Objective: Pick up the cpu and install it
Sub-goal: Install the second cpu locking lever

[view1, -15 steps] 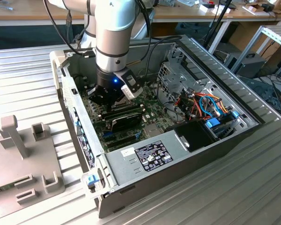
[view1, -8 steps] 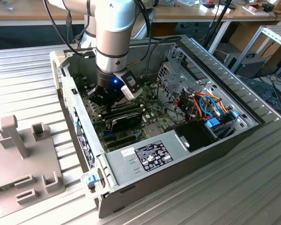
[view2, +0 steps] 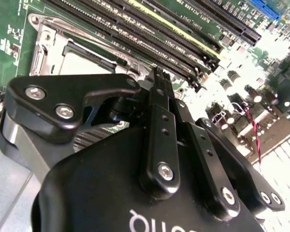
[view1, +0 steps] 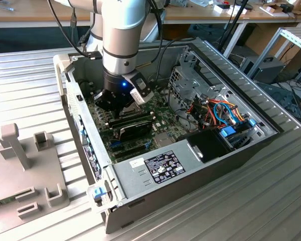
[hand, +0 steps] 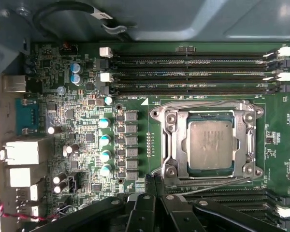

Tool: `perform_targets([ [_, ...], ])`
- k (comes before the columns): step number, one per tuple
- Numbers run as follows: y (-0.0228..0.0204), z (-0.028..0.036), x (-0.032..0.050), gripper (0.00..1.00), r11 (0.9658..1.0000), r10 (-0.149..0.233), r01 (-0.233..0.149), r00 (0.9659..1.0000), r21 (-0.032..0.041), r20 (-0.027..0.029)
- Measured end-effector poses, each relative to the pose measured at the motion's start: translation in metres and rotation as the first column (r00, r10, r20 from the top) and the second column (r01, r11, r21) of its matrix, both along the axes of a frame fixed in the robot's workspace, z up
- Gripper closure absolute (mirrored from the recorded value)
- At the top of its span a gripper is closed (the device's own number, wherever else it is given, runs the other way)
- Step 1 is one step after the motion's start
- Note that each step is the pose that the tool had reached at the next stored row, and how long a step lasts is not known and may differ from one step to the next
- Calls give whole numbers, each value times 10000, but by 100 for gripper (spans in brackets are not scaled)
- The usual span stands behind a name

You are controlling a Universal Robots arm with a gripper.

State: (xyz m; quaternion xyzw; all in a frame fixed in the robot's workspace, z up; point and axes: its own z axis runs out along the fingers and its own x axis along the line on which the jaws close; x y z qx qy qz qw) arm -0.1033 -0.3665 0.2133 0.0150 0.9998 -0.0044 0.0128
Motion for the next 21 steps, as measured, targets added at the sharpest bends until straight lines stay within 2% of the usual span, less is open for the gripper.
perform_targets([
  [4, -1, 17, 6, 89, 10000, -1, 1, 10000, 10, -3],
  [7, -3, 17, 50, 89, 10000, -2, 2, 10000, 41, -1],
  [8, -14, 16, 57, 89, 9999, -1, 1, 10000, 115, 1],
  [10, -26, 17, 57, 89, 9998, 0, 0, 10000, 209, 0],
  [13, -36, 35, 56, 89, 9995, -2, 2, 10000, 302, 1],
  [18, -47, 84, 57, 89, 9995, 0, 0, 10000, 302, 0],
  [21, -69, 100, 59, 89, 9995, -1, 1, 10000, 302, -1],
])
